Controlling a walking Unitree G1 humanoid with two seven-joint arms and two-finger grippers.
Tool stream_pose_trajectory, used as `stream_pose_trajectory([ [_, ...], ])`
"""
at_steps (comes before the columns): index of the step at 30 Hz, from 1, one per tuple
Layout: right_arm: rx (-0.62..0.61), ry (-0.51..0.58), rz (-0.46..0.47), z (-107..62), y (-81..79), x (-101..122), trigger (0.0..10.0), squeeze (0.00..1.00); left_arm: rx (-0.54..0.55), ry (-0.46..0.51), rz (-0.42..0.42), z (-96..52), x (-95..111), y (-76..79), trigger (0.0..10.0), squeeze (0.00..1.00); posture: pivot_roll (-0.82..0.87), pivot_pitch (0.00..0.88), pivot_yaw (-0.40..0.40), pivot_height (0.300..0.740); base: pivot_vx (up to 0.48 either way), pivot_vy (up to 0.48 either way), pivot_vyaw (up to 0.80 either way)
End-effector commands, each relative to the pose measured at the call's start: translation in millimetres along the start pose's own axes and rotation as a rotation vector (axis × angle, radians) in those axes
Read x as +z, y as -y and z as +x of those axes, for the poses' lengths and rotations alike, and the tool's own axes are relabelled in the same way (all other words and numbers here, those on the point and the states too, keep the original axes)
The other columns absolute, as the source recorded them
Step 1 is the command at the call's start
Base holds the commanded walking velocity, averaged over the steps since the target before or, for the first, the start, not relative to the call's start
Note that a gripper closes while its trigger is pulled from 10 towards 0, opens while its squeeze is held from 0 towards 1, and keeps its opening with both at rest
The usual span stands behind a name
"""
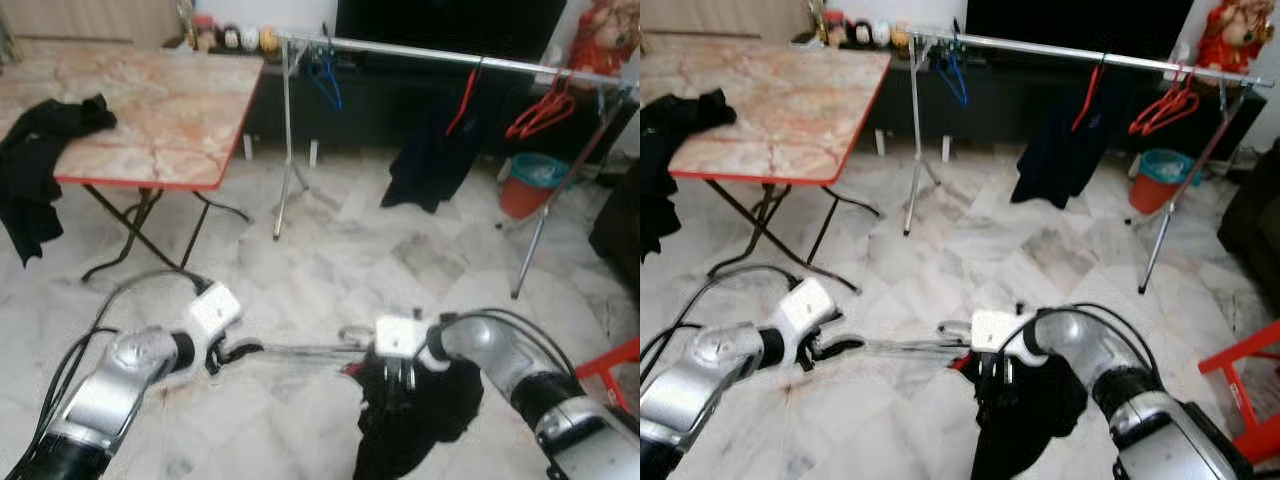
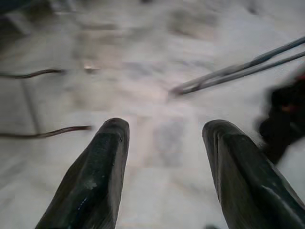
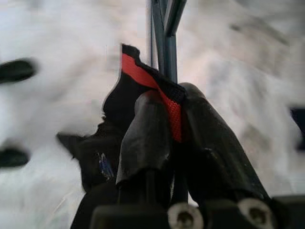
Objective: Hang hanger
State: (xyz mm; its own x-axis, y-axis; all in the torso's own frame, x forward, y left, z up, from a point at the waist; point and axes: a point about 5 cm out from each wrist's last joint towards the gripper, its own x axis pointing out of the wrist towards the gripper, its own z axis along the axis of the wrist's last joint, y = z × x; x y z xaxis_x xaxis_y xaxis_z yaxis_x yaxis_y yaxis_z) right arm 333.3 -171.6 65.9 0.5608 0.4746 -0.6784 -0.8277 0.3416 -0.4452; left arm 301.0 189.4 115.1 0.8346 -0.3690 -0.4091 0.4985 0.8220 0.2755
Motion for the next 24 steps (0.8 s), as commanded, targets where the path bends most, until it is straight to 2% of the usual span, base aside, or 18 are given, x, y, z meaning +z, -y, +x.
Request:
stream_pose_trajectory([
  [1,-0.155,-0.010,0.075,-5.7,18.5,-1,10.0,0.00,0.154,0.026,-0.035,-0.9,3,-16.7,10.0,0.00,0.17,0.000,-0.050,0.740,0.000,0.000,0.00],
  [2,-0.273,-0.010,0.164,-8.3,25.9,-5,10.0,0.00,0.236,0.046,-0.072,-1.0,5,-22.8,10.0,0.00,0.16,0.000,-0.050,0.740,0.000,0.000,0.00],
  [4,-0.303,-0.006,0.197,-9.1,27.8,-6,10.0,0.00,0.252,0.051,-0.079,-1.0,5,-23.8,10.0,0.00,0.16,0.000,-0.050,0.740,0.000,0.000,0.00],
  [5,-0.360,0.023,0.247,-11.3,32.7,-5,10.0,0.00,0.293,0.057,-0.095,-0.7,4,-25.5,10.0,0.00,0.16,0.000,-0.051,0.740,0.000,0.000,0.00],
  [8,-0.384,0.126,0.318,-13.3,38.4,4,10.0,0.00,0.329,0.048,-0.120,1.6,-2,-25.6,10.0,0.00,0.16,0.000,-0.051,0.740,0.000,0.000,0.00],
  [9,-0.384,0.126,0.318,-13.3,38.4,4,10.0,0.00,0.329,0.048,-0.120,1.6,-2,-25.6,10.0,0.00,0.16,0.000,-0.051,0.740,0.000,0.000,0.00],
  [10,-0.346,0.187,0.308,-13.9,39.1,11,10.0,0.00,0.338,0.041,-0.136,3.1,-5,-24.6,10.0,0.00,0.16,0.000,-0.054,0.740,0.000,0.000,0.00],
  [13,-0.303,0.284,0.316,-16.6,42.2,21,10.0,0.00,0.356,0.039,-0.148,5.1,-8,-23.4,10.0,0.00,0.16,0.000,-0.056,0.740,0.000,0.000,0.00],
  [15,-0.221,0.389,0.286,-23.4,46.5,34,10.0,0.00,0.377,0.035,-0.189,6.6,-11,-22.2,10.0,0.00,0.16,0.000,-0.058,0.740,0.000,0.000,0.00],
  [16,-0.221,0.389,0.286,-23.4,46.5,34,10.0,0.00,0.377,0.035,-0.189,6.6,-11,-22.2,10.0,0.00,0.16,0.000,-0.058,0.740,0.000,0.000,0.00],
  [17,-0.151,0.423,0.241,-28.5,47.5,38,10.0,0.00,0.368,0.028,-0.204,7.9,-13,-19.8,10.0,0.00,0.16,0.000,-0.060,0.740,0.000,0.000,0.00],
  [18,-0.151,0.423,0.241,-28.5,47.5,38,10.0,0.00,0.368,0.028,-0.204,7.9,-13,-19.8,10.0,0.00,0.16,0.000,-0.060,0.740,0.000,0.000,0.00],
  [20,-0.069,0.427,0.193,-33.2,47.7,38,10.0,0.00,0.351,0.012,-0.219,9.4,-16,-16.6,10.0,0.00,0.16,0.000,-0.061,0.740,0.000,0.000,0.00],
  [21,-0.047,0.412,0.155,-39.9,54.0,36,10.0,0.00,0.338,-0.002,-0.236,10.6,-20,-13.8,10.0,0.00,0.16,0.000,-0.063,0.740,0.000,0.000,0.00],
  [24,0.012,0.427,0.132,-47.1,57.3,36,10.0,0.00,0.301,-0.024,-0.251,11.7,-24,-9.0,10.0,0.00,0.16,0.000,-0.063,0.740,0.000,0.000,0.00],
])
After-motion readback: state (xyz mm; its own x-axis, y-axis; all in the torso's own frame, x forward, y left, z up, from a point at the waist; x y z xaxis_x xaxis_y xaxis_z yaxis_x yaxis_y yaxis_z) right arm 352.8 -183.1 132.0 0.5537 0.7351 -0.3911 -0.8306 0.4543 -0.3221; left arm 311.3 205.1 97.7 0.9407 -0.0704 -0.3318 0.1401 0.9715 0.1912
